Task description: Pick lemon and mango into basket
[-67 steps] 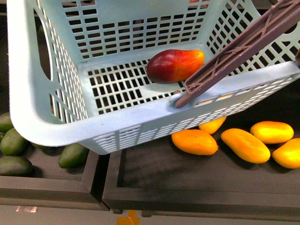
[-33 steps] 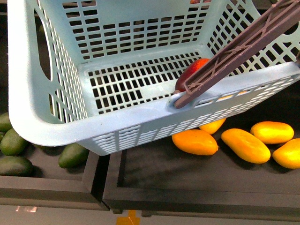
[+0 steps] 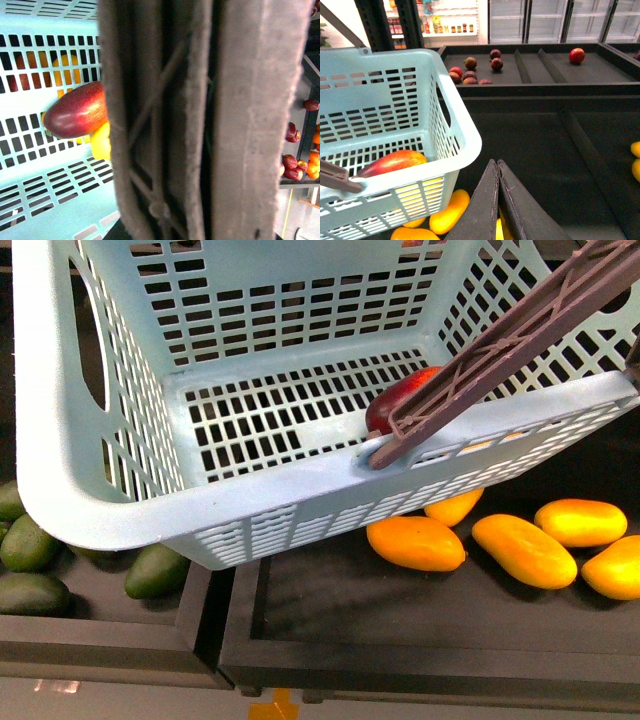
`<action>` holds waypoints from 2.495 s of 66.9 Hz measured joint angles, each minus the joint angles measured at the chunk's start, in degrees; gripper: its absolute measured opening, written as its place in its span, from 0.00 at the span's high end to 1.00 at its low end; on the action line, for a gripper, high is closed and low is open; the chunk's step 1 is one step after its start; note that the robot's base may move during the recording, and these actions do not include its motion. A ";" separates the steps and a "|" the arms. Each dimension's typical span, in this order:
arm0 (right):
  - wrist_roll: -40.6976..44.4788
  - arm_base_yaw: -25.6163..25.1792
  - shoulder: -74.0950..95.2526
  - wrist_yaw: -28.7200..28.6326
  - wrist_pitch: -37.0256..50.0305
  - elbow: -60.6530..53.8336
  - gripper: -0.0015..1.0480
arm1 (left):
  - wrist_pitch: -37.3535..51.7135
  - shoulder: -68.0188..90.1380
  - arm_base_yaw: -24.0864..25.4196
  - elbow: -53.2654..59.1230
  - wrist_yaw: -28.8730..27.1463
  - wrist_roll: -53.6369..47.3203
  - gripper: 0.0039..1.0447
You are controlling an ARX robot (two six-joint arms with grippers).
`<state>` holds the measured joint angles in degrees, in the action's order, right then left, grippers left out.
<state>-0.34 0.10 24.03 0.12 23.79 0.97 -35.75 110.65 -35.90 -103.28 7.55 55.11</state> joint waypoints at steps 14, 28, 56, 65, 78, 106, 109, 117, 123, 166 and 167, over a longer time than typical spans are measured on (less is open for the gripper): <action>0.00 -0.02 -5.29 0.02 -5.09 0.00 0.98 | 0.00 0.00 0.00 0.00 -0.02 0.00 0.86; 0.00 0.00 -9.73 0.00 -9.46 0.00 0.98 | 0.00 0.00 0.02 0.00 0.00 0.00 0.86; 0.00 -0.02 -23.04 -0.04 -23.32 0.02 0.98 | 0.00 0.00 0.02 0.00 -0.04 0.02 0.86; 0.00 -0.02 -23.58 -0.02 -23.67 0.02 0.98 | 0.00 0.00 0.00 0.00 0.04 0.00 0.86; 0.07 -0.02 -23.67 -0.02 -23.69 0.02 0.70 | 0.00 0.00 0.02 0.02 0.00 0.00 0.86; 0.02 0.00 -23.69 0.11 -23.71 0.02 0.07 | 0.00 0.00 -0.37 0.02 -0.04 -0.04 0.86; 0.04 -0.02 -23.71 0.11 -23.71 0.02 0.08 | 0.02 0.00 -0.72 0.02 0.31 -0.17 0.86; 0.04 -0.02 -23.71 0.07 -23.71 0.02 0.08 | 0.00 0.04 -0.90 0.07 1.75 0.46 0.86; 0.04 0.00 -23.69 0.07 -23.80 0.02 0.08 | 0.02 0.04 -0.90 0.07 1.29 0.46 0.86; 0.09 0.00 -23.80 0.00 -23.91 0.02 0.08 | 0.00 0.07 -0.11 0.17 0.87 0.11 0.86; 0.11 0.00 -23.78 0.07 -23.91 0.02 0.08 | 0.00 0.07 -0.11 0.17 0.85 0.17 0.86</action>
<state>-0.23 0.10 0.25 0.19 -0.12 0.99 -35.75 110.72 -36.01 -103.11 8.40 55.29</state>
